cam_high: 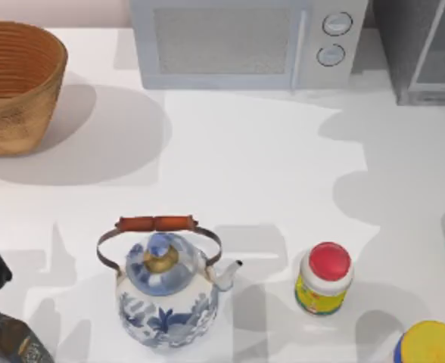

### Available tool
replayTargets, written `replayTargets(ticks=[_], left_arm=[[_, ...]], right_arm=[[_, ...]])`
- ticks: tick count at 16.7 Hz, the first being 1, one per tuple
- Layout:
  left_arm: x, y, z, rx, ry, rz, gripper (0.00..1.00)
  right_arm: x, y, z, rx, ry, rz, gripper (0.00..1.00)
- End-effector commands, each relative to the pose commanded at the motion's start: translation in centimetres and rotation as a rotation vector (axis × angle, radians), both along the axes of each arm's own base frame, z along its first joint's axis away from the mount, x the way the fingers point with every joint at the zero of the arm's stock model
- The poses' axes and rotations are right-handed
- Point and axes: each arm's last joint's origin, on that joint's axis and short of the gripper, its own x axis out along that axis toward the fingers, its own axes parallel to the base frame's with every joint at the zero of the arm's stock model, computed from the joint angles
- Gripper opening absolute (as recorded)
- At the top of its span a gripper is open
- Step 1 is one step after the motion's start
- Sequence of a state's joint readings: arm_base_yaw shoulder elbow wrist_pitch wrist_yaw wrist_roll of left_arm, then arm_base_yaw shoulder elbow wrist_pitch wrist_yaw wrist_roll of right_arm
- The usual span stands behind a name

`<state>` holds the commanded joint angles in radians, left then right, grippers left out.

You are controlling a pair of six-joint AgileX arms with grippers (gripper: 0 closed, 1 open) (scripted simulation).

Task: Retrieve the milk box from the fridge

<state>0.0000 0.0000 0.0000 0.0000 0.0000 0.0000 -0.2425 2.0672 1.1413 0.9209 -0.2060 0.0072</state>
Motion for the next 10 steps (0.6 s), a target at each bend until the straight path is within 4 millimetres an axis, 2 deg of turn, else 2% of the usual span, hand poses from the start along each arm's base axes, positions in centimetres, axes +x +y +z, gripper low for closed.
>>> replayTargets(ticks=[6, 10], left_arm=[[0.0, 0.0, 0.0, 0.000, 0.000, 0.000, 1.00], [0.0, 0.0, 0.0, 0.000, 0.000, 0.000, 1.00]], right_arm=[[-4.2, 0.3, -0.4, 0.002, 0.008, 0.000, 0.00], [-4.6, 0.2, -0.4, 0.001, 0.005, 0.000, 0.00]])
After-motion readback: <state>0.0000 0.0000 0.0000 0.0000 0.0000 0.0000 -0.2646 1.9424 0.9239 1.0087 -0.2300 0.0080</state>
